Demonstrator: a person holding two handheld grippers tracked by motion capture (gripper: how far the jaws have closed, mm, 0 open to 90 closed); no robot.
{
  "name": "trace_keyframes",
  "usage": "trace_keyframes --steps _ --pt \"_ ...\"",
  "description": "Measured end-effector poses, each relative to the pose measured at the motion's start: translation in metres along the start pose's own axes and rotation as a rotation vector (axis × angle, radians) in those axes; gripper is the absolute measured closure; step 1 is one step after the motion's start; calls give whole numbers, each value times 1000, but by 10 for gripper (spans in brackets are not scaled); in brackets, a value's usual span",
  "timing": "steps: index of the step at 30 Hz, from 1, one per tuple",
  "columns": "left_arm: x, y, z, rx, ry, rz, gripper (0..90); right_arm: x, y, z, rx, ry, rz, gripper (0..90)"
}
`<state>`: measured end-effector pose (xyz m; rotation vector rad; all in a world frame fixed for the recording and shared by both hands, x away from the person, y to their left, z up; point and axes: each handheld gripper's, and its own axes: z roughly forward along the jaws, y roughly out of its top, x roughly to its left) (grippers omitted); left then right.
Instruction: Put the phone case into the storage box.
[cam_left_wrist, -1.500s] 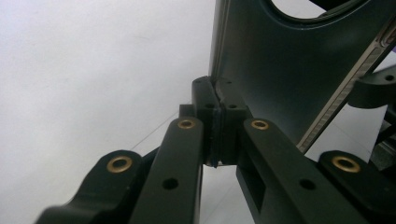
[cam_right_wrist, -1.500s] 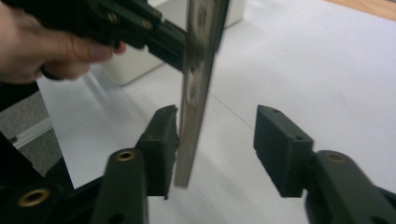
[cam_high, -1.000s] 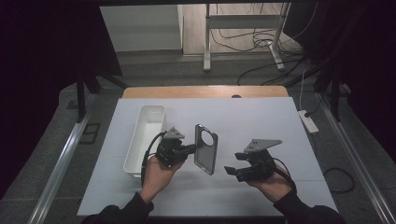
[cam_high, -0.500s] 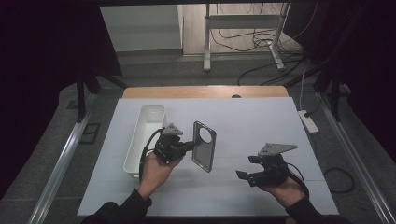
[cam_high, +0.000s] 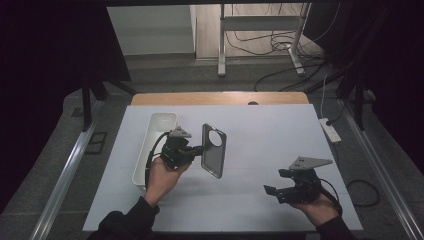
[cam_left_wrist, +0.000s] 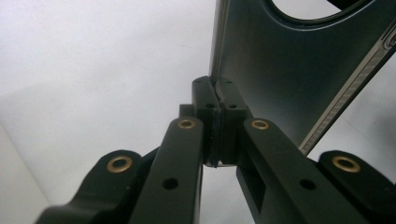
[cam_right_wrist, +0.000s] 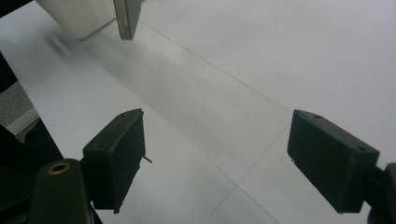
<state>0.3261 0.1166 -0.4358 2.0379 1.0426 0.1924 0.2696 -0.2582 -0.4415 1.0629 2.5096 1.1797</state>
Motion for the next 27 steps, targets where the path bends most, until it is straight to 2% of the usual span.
trace_keyframes --steps 3,13,27 --pt "4 2 -3 -2 5 -7 889 -3 -4 -4 2 1 12 187" --pt "23 9 -19 -10 23 -41 888 -14 -20 -17 9 -55 51 82" --pt "40 16 -30 -20 48 -79 889 -24 -39 -37 -3 -124 107 39"
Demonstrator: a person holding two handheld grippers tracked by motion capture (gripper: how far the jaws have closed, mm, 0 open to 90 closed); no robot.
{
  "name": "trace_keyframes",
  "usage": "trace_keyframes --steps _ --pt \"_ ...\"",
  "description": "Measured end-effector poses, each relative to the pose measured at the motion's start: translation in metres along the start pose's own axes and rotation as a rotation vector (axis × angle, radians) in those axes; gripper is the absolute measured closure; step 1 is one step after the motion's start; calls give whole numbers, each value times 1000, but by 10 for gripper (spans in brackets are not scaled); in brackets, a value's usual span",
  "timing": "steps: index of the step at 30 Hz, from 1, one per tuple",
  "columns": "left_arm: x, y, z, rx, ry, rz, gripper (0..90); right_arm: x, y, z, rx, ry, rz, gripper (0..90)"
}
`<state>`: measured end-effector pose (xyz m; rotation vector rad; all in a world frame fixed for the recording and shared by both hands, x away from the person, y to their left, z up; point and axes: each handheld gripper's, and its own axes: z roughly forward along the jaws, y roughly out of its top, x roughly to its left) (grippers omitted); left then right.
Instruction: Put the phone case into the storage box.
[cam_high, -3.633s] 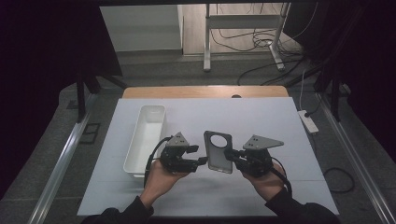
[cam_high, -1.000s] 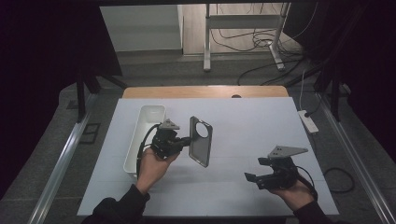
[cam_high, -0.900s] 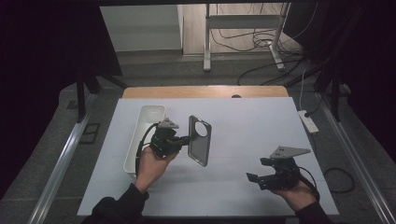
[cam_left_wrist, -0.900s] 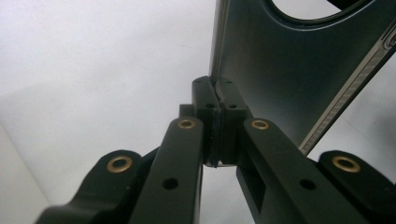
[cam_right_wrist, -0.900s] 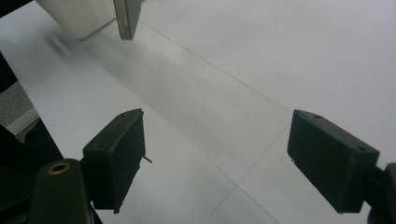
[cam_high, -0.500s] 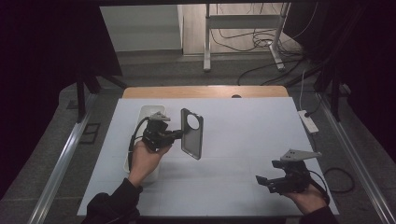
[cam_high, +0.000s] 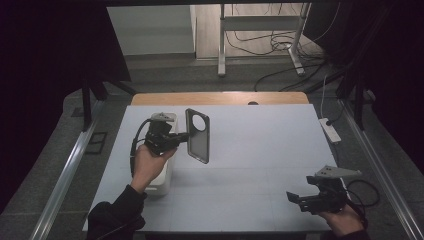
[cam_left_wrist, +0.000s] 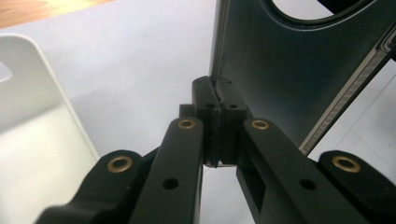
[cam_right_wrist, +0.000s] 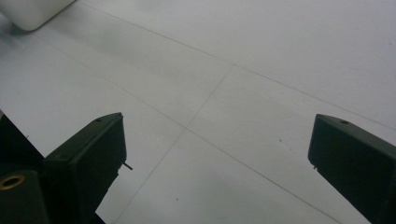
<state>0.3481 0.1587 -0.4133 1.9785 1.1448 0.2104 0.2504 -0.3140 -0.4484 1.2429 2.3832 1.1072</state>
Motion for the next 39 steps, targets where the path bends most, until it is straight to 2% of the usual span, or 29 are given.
trace_keyframes --steps 4,10,14,28,39 --pt "5 2 -4 -3 13 -6 889 -1 -6 -5 -18 -30 20 8" --pt "11 5 -10 -11 33 -14 888 -3 -8 -9 -44 -38 39 4" --pt "16 7 -13 -13 43 -22 888 -4 -8 -8 -32 -35 48 1" --pt "30 16 -20 -38 80 -48 889 -4 -8 -7 -26 -37 49 3" --pt "43 20 -24 -46 112 -68 889 -2 -9 -8 -35 -56 36 3"
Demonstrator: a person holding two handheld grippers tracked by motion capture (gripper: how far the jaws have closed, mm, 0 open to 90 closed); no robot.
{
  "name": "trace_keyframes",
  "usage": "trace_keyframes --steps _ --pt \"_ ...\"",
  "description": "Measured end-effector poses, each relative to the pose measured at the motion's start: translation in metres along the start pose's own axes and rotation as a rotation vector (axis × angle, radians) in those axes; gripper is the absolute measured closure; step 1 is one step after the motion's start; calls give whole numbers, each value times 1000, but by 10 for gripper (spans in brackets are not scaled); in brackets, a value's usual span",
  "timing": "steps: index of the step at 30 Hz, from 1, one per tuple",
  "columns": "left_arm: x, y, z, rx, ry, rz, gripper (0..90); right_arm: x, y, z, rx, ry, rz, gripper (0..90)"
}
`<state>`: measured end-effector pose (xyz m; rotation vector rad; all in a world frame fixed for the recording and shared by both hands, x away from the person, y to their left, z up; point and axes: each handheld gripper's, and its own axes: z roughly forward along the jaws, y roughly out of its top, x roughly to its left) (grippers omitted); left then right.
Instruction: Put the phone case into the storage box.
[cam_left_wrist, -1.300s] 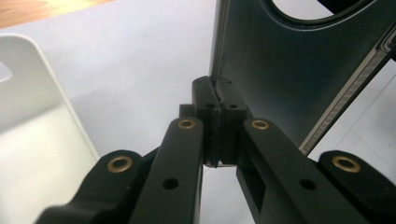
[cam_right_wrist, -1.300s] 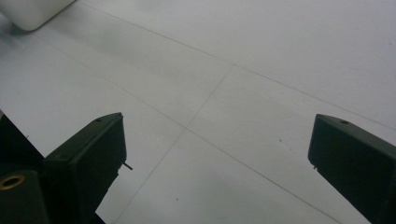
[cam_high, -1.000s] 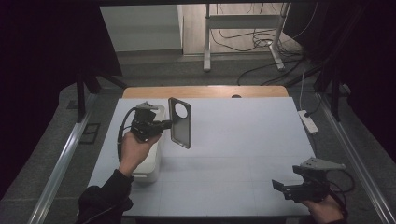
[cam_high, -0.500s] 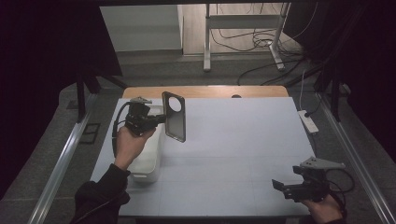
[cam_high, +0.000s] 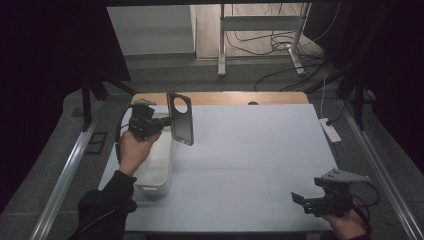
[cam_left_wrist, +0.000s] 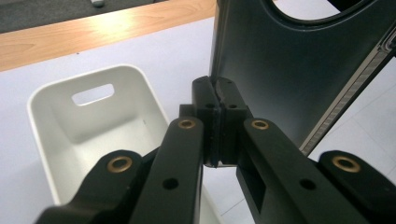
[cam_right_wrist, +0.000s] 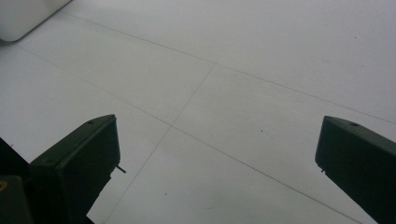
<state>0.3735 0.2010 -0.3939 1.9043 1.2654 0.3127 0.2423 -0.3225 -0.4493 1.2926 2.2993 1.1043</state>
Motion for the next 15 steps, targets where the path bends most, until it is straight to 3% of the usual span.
trace_keyframes --steps 15 --pt "16 3 0 -7 39 -29 889 0 0 1 12 4 -1 9"
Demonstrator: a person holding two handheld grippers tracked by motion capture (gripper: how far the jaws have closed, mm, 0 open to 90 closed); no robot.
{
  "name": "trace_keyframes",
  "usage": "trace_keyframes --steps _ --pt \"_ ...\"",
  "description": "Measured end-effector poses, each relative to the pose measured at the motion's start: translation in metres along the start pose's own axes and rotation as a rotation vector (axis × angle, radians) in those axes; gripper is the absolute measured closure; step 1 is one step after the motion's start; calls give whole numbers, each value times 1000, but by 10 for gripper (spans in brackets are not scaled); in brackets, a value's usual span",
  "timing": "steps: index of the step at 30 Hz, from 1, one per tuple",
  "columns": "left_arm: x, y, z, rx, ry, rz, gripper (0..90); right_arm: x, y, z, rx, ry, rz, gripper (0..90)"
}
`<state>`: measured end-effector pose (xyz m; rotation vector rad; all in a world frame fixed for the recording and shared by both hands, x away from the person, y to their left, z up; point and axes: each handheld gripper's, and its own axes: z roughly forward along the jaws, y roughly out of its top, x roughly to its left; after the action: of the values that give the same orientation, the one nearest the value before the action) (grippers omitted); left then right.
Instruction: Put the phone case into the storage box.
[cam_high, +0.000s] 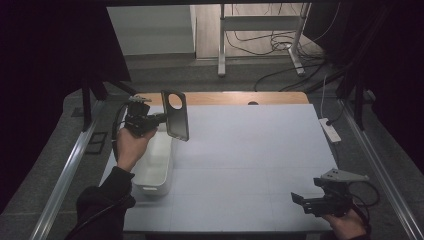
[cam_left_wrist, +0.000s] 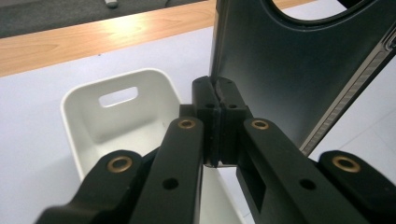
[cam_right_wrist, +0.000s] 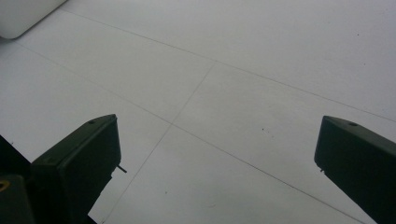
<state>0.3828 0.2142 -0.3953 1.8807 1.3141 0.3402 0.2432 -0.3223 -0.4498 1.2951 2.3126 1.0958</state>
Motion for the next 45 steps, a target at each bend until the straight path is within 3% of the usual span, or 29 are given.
trace_keyframes --steps 45 --pt "34 11 1 -27 92 -48 889 -1 0 1 11 8 8 14"
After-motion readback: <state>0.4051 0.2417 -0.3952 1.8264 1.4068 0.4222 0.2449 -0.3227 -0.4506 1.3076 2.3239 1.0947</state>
